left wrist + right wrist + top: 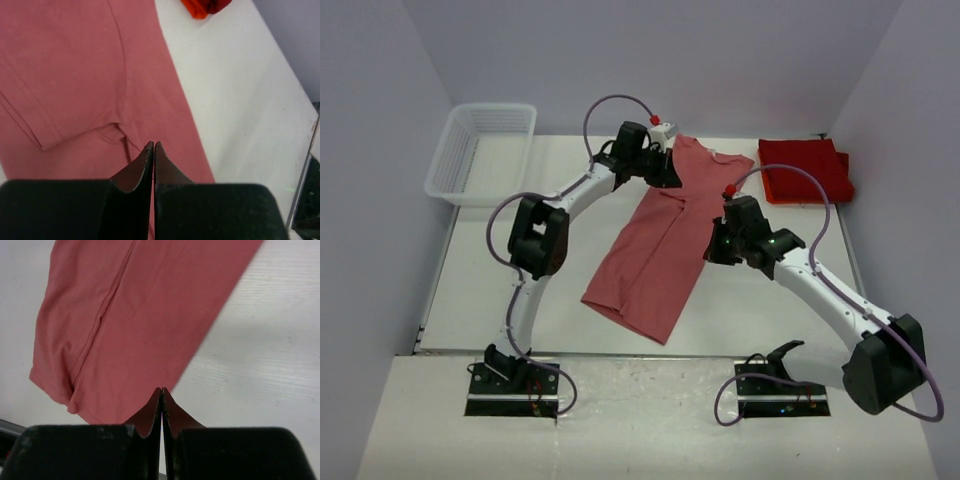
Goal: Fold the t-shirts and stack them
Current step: Rotate the tshirt 90 degrees
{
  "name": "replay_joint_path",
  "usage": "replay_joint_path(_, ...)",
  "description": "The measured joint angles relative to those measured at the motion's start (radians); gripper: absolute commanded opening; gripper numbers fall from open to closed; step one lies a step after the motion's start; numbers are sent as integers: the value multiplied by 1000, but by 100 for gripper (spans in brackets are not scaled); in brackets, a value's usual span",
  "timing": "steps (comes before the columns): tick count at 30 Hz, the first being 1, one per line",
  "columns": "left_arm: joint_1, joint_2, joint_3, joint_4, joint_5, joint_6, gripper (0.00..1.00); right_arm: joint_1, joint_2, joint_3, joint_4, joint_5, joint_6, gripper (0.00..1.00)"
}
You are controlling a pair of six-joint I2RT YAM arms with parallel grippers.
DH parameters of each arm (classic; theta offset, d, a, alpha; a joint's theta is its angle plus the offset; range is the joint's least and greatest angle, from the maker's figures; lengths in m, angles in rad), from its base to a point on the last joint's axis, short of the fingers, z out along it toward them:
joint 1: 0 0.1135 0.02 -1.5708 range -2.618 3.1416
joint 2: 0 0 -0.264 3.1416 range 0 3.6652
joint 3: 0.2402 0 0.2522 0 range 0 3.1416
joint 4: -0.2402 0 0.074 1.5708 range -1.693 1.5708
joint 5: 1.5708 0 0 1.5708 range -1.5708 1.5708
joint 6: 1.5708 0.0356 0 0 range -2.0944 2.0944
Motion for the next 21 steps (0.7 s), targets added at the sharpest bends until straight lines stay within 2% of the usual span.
replay_joint_path(3,20,159,109,-14,64,35,0,20,79,-21,65,-88,-21,0)
replay_joint_path(8,42,293,114,-21,174,58,0,83,195,-62,146,-201,-50,0)
replay_joint_path(15,107,310,116,55,291,40,0,141,261,-81,239,-319,-50,0)
replay_joint_path(21,163,310,87,118,318,11,0,201,388,-72,282,-344,-30,0)
